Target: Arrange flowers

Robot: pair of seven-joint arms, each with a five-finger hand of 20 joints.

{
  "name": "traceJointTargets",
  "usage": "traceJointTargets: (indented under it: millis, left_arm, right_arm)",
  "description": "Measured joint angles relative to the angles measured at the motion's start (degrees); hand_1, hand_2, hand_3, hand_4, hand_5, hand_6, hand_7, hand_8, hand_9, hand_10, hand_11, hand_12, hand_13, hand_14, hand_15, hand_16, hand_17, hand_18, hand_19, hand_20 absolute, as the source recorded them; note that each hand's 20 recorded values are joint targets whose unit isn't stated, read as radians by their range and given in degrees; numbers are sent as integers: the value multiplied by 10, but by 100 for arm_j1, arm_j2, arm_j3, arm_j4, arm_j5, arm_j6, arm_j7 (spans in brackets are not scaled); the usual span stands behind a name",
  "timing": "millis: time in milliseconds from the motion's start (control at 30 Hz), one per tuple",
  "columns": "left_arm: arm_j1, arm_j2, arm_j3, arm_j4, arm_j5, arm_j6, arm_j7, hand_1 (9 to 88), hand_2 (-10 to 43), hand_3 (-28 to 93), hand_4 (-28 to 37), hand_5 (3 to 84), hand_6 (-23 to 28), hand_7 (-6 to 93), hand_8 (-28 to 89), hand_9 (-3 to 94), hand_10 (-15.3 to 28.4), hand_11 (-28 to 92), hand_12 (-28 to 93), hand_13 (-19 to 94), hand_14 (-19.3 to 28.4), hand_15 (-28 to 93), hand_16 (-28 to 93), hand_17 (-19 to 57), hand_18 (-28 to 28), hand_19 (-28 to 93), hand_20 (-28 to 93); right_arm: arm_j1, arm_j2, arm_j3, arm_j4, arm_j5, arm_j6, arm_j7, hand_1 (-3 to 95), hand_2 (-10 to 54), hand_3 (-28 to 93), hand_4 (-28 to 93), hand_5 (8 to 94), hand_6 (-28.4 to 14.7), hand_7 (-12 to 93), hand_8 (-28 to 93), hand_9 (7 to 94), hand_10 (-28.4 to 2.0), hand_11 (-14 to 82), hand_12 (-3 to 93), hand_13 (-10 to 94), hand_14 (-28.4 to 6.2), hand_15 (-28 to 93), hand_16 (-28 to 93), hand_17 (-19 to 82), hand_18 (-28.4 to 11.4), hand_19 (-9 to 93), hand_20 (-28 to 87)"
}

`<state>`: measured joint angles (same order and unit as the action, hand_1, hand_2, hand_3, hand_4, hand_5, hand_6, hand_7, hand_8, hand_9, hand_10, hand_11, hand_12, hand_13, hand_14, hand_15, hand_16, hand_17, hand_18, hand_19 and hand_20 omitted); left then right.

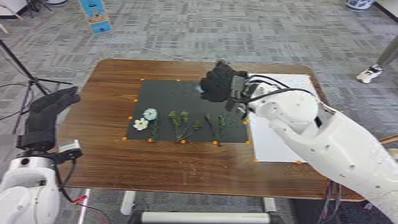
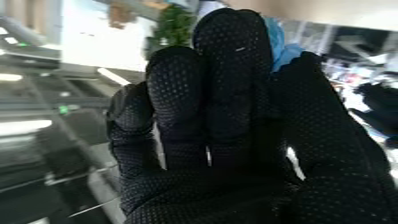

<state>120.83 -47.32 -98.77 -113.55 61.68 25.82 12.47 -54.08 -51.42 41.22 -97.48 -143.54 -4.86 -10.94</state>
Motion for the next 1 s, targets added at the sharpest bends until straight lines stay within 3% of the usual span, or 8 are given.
traceJointTargets:
  millis: [300,433,600,1000]
  left_arm:
    - [-66,35,78,-25,-13,-38,60,250,114,720,-283,466,23,176,-93,487,123,202,112,351,122,103,-7,81,57,30,156]
    - [-170,44,301,53,-82,-16,59,249,114,721,-283,466,23,176,-94,488,124,201,112,352,122,103,-7,81,56,31,156]
    - [-383,39,583,171,-80,-35,34,250,105,728,-283,466,23,176,-94,488,124,201,112,351,122,104,-7,81,56,31,157]
    - [-399,-18,585,103,-32,-176,50,251,92,729,-283,465,24,174,-93,486,123,200,114,347,120,103,-6,73,63,32,154]
  right_arm:
    - [111,-983,7,825,-761,-288,-263,519,107,515,-239,676,21,337,107,804,-103,347,289,643,-130,632,406,285,-219,747,645]
    - [97,-1438,216,1255,-1152,-318,-512,520,107,514,-242,675,24,340,102,803,-102,348,290,641,-129,632,406,285,-219,745,644]
    - [33,-1887,529,1642,-1732,-314,-797,519,107,515,-243,674,25,343,97,800,-103,350,291,635,-131,630,406,280,-219,741,644]
    - [-308,-2704,1266,2341,-2492,-176,-993,495,102,541,-262,682,42,349,55,712,-101,302,279,553,-134,570,370,218,-198,637,595]
